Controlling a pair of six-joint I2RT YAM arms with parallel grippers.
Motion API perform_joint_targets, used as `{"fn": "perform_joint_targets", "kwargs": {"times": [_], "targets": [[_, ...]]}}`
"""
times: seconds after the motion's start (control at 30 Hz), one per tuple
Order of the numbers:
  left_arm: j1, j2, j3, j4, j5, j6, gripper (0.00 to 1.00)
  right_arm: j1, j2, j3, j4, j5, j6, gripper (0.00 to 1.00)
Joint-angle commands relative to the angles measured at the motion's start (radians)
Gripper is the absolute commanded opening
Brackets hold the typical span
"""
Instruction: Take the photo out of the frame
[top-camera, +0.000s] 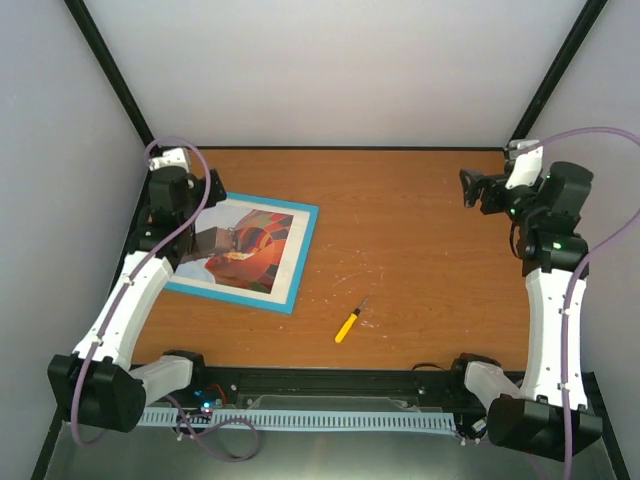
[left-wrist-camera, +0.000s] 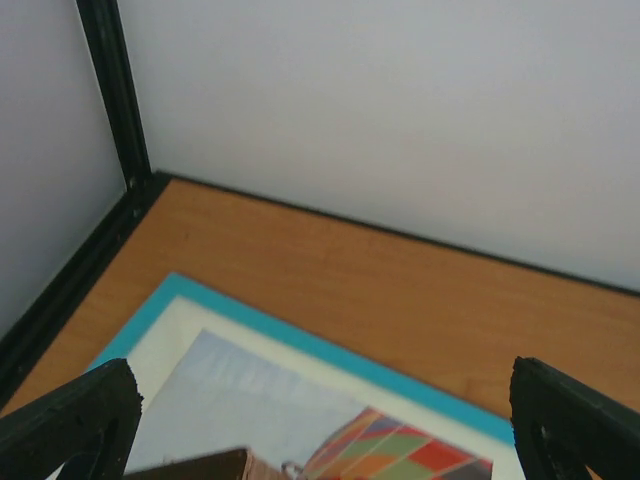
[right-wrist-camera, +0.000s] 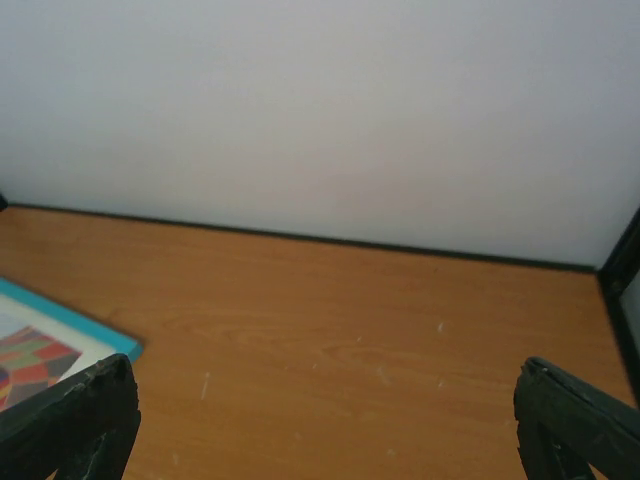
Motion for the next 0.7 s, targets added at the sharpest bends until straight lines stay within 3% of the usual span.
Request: {"fn": "perform_joint_targets", "kwargs": {"times": [0.0,0.23,0.4,0.6,0.67], "targets": [[0.052,-0.05,-0.09,0.039,0.153,-0.035,1.0,0.05,0.017,-0.079,0.013,0.004,-0.013,1.0],[0.018,-0.092,-0.201,-0.029,0.284,-0.007,1.0,0.128,0.048,-0.201,0.015,-0.056,-0.085,1.0],[-0.014,-0.147,-0.281,0.022,0.361,-0.003,1.0,0.177,0.092,-0.235,0.013,-0.06,-0.122,1.0],[-0.036,-0.146,-0.328,0.048,0.207,-0.115,1.0,0.223,0.124,-0.276,0.028,-0.077,-0.155,1.0],[-0.036,-0.099,-0.295,0.04,0.233,-0.095,1.0,0.235,0.126,-0.297,0.037,-0.106,-0.184,1.0]]}}
